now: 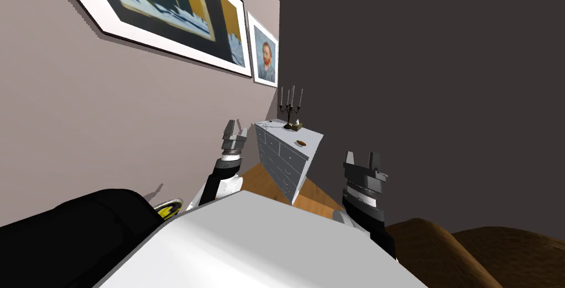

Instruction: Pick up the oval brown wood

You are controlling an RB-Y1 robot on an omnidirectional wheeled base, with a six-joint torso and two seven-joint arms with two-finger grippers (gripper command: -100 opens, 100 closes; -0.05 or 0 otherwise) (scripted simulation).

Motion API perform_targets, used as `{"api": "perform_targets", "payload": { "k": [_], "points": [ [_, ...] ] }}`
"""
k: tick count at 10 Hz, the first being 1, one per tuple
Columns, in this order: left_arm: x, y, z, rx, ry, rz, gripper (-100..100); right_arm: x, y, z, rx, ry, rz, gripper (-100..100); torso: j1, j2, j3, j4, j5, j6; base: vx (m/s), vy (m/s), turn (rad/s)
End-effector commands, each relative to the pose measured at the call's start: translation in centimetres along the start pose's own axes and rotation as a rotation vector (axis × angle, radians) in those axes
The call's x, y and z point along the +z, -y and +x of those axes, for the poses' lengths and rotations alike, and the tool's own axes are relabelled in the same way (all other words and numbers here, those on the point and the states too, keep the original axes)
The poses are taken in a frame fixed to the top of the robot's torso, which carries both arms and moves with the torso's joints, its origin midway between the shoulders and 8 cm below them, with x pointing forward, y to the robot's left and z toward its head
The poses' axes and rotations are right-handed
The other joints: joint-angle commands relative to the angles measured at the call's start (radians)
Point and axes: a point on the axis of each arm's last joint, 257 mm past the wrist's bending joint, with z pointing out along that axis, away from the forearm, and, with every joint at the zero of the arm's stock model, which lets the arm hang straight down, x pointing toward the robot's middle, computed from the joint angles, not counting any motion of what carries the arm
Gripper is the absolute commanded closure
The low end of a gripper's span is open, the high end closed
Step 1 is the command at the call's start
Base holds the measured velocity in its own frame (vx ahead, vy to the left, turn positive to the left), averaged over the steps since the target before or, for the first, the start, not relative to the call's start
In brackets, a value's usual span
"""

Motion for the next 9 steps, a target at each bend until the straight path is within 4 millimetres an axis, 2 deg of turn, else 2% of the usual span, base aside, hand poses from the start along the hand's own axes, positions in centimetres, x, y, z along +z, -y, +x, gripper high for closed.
{"api": "perform_targets", "payload": {
  "k": [1, 4, 5, 9],
  "points": [
    [0.0, 0.0, 0.0, 0.0, 0.0, 0.0, 0, 0.0, -0.1, 0.7, -0.003, -0.037, -0.001, -100, 0.0, 0.0, 0.0, 0.0, 0.0, 0.0, -0.03, 0.035, -0.047],
    [0.0, 0.0, 0.0, 0.0, 0.0, 0.0, 0, -0.1, 0.0, 2.8, -0.004, -0.128, -0.005, -100, 0.005, 0.007, 0.004, 0.001, 0.001, 0.0, -0.107, 0.093, -0.068],
    [0.0, 0.0, 0.0, 0.0, 0.0, 0.0, 0, -0.1, 0.0, 2.8, -0.006, -0.137, -0.004, -100, 0.007, 0.008, 0.005, 0.002, 0.002, 0.0, -0.085, 0.105, -0.027],
    [0.0, 0.0, 0.0, 0.0, 0.0, 0.0, 0, -0.8, 0.7, 5.4, -0.017, -0.262, -0.001, -100, 0.007, 0.005, 0.003, 0.001, 0.002, 0.0, -0.084, 0.105, -0.038]
  ]
}}
